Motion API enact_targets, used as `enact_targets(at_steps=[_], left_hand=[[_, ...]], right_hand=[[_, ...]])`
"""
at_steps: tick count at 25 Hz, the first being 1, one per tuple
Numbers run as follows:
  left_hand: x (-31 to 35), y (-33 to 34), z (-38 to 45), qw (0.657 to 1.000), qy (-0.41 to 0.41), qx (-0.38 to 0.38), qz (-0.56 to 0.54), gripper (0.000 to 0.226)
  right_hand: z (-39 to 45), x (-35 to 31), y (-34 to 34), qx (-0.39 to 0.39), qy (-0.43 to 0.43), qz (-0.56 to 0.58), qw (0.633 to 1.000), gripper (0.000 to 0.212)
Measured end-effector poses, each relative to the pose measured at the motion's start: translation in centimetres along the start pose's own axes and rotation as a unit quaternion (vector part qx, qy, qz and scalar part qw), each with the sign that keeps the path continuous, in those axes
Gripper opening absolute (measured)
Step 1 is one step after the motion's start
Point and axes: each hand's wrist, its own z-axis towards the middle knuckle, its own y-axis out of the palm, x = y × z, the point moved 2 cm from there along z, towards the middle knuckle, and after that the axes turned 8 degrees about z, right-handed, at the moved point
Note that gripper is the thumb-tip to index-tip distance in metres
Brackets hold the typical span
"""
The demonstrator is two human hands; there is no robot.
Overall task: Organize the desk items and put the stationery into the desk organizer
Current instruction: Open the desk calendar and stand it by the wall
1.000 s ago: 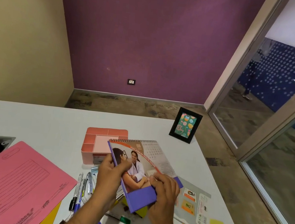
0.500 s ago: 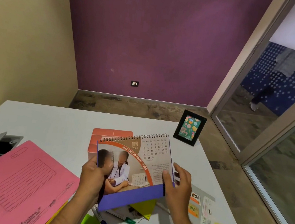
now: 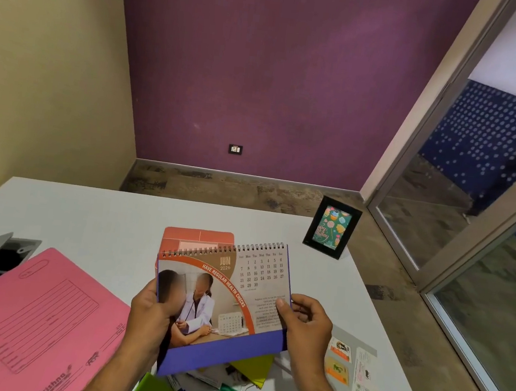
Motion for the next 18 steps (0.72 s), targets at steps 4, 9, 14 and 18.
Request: enact_targets(at_steps=[4, 9, 14, 18], left_hand=[[0.0, -0.4, 0.0, 1.000, 0.016, -0.013, -0.003, 0.032], [-0.5, -0.9, 0.5, 0.999, 0.038, -0.018, 0.013, 0.032], [-1.2, -1.9, 0.9, 0.999, 0.033, -0.020, 0.015, 0.033], [-1.1, -2.4, 1.0, 0.999, 0.035, -0.023, 0.018, 0.034]], right_hand=[[0.3, 0.0, 0.2, -0.021, 0.027, 0.006, 0.999, 0.020], [0.3, -0.1, 0.3, -0.032, 0.035, 0.016, 0.999, 0.020], [0.4, -0.3, 0.4, -0.065, 0.063, 0.030, 0.995, 0.021], [0.1, -0.6, 0.7, -0.092, 0.082, 0.046, 0.991, 0.020]])
